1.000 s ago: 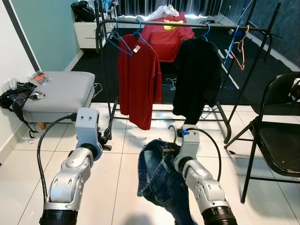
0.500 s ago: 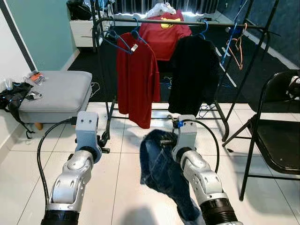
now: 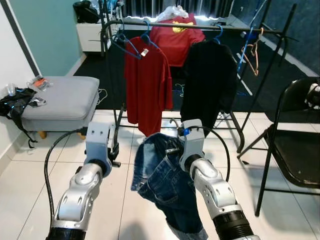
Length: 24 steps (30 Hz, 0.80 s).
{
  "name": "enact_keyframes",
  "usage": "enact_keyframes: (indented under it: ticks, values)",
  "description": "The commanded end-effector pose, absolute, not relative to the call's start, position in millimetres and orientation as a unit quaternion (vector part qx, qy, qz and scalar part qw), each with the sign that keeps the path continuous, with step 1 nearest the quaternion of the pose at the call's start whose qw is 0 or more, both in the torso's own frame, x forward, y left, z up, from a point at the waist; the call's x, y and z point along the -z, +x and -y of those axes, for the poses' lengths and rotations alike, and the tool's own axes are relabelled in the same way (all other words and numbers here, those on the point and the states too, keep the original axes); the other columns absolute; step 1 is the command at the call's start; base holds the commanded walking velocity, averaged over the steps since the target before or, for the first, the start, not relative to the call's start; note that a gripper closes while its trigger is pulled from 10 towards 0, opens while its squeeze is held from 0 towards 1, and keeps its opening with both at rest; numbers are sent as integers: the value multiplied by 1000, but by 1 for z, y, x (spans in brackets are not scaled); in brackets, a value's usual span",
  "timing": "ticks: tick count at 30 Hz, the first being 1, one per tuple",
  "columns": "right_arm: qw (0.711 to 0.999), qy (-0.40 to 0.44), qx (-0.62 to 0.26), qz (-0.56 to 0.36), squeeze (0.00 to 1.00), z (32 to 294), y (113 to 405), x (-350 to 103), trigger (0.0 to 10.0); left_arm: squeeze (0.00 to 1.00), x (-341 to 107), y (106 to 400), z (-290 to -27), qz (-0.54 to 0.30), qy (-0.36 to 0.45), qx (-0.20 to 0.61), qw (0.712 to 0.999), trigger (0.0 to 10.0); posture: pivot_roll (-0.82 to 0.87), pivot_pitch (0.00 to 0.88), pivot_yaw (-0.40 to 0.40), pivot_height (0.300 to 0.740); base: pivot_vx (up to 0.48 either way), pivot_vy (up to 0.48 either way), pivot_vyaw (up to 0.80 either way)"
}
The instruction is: Hang hanger
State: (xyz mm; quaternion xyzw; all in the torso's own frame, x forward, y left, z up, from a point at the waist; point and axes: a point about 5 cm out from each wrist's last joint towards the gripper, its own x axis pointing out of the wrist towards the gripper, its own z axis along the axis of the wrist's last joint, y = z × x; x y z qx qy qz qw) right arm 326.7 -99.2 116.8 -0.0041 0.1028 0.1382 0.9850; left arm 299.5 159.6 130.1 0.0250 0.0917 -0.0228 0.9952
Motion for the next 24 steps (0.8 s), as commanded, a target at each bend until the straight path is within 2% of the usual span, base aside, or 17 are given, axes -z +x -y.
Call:
enact_keyframes:
  ticks: [1, 10, 15, 18, 24]
  values:
    - [988, -16, -127, -85, 0, 104, 330, -121, 10000, 0, -125, 301, -160, -109, 17, 11, 994, 10000, 66, 11, -12, 740, 0, 0, 0]
    - [990, -37, -110, -78, 0, 109, 332, -121, 10000, 0, -127, 302, -161, -102, -1, 18, 995, 10000, 53, 14, 3, 740, 0, 0, 0]
    - [989, -49, -118, -71, 0, 108, 330, -121, 10000, 0, -128, 302, -159, -101, -3, 26, 995, 10000, 48, 19, 7, 740, 0, 480, 0]
    - [989, -52, -127, -60, 0, 106, 329, -124, 10000, 0, -131, 303, -158, -97, 6, 29, 995, 10000, 47, 25, 8, 740, 0, 0, 0]
    - [976, -10, -216, -32, 0, 93, 322, -130, 10000, 0, -127, 301, -167, -106, -9, 11, 994, 10000, 45, 34, 6, 740, 0, 0, 0]
